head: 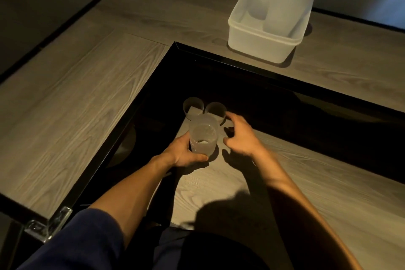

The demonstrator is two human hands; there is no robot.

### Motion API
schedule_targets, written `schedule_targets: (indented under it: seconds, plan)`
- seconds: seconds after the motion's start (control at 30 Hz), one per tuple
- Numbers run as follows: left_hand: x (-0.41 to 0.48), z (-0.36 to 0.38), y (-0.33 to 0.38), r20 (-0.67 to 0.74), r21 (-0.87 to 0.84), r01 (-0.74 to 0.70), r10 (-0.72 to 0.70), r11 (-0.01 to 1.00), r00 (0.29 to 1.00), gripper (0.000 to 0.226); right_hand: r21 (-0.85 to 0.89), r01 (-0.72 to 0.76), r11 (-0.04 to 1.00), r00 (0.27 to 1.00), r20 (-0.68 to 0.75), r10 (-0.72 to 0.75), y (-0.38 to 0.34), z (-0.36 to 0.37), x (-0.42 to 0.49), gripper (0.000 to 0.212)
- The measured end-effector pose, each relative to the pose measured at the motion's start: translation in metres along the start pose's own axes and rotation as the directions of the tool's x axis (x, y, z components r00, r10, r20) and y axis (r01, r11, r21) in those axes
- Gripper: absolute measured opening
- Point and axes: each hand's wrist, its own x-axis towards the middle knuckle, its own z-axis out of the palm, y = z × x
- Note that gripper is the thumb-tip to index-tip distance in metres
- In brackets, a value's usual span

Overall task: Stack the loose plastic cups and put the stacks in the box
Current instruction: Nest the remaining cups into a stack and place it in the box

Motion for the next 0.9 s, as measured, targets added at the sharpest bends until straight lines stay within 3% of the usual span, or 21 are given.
schedule_targets:
  seconds: [0.1,0.2,0.43,0.57,0.73,0.9]
  plan:
    - [0.003,-0.002,-0.001,0.012,0.018,0.004,-0.004,1.0,1.0,0.083,-0.028,-0.086,0.996,0.992,-0.092,0.083,0.009,0.017,0.021,0.079]
    - [0.004,-0.003,-0.003,0.022,0.021,0.005,-0.006,1.0,1.0,0.083,-0.062,-0.171,0.983,0.983,-0.085,0.166,0.007,0.027,0.036,0.075]
    - [0.008,-0.004,-0.004,0.04,0.022,0.006,-0.007,1.0,0.999,0.085,-0.108,-0.212,0.971,0.971,-0.141,0.196,0.008,0.041,0.056,0.052]
    - [0.01,-0.005,-0.005,0.044,0.019,0.004,-0.005,1.0,0.999,0.084,-0.119,-0.152,0.981,0.968,-0.218,0.124,0.016,0.047,0.063,0.027]
    - [0.012,-0.004,-0.004,0.041,-0.002,0.001,-0.001,1.0,0.999,0.085,-0.166,-0.093,0.982,0.958,-0.283,0.043,0.025,0.05,0.062,0.025]
    - [0.012,-0.004,-0.005,0.035,-0.011,0.01,-0.01,1.0,0.999,0.088,-0.052,-0.115,0.992,0.943,-0.319,0.092,0.029,0.049,0.056,0.014]
